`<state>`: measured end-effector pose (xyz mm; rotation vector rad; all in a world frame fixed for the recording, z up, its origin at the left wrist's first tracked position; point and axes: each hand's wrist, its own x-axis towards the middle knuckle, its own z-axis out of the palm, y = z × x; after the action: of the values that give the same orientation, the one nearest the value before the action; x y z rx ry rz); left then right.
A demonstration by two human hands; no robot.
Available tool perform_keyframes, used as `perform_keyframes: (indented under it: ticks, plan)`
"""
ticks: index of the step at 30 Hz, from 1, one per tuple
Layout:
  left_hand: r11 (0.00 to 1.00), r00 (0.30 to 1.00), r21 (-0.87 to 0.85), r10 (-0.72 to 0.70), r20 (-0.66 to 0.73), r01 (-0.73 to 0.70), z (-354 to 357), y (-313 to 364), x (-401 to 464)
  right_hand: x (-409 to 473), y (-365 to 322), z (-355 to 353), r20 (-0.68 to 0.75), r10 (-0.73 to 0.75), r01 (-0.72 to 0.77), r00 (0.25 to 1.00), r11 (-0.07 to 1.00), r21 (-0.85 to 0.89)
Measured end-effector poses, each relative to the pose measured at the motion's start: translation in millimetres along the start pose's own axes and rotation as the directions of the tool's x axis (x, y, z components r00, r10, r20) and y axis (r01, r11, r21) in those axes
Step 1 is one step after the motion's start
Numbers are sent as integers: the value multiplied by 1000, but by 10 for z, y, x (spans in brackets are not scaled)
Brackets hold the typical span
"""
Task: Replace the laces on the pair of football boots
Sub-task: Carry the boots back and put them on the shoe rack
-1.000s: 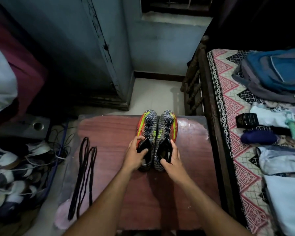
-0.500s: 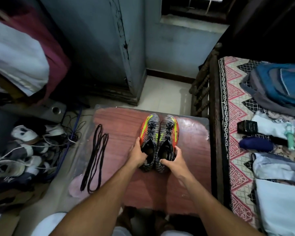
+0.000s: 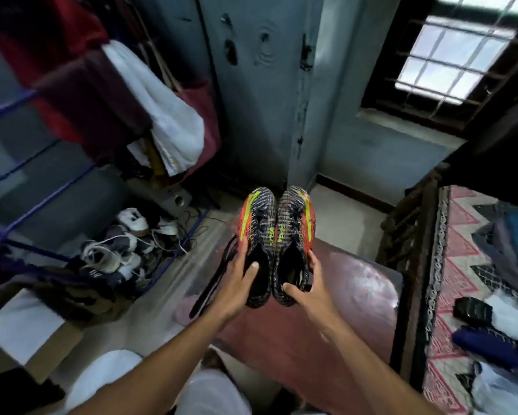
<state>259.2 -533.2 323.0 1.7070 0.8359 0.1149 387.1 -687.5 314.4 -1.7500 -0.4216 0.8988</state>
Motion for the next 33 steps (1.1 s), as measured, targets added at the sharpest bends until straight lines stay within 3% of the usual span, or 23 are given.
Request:
perform_keyframes:
  ticks: [4, 7, 16, 22, 29, 33]
  plan:
    - [994, 984, 35, 110, -138, -106, -402, -97, -107, 200, -266, 285, 101, -34, 38, 994, 999, -36]
    - [993, 962, -45, 91, -256, -105, -768, -143, -191, 319, -491, 637, 173, -62, 71, 983, 996, -50]
    - [895, 889, -446, -204, -411, -1, -1959, -817, -242, 876, -836, 2052, 416, 2, 86, 909, 978, -192]
    - [748, 762, -663, -433, -482, 5, -2525, -1395, -211, 1361, -957, 3067, 581, 116, 103, 805, 939, -329]
    - [626, 604, -775, -588, -539, -82, -2948, -2414, 66, 2086, -398, 4350, 690, 232, 120, 686, 899, -422]
    - [596, 581, -787, -589, -562, -158, -3105, -3103, 362, 2585, -20, 5062, 721, 256, 108, 643, 902, -417]
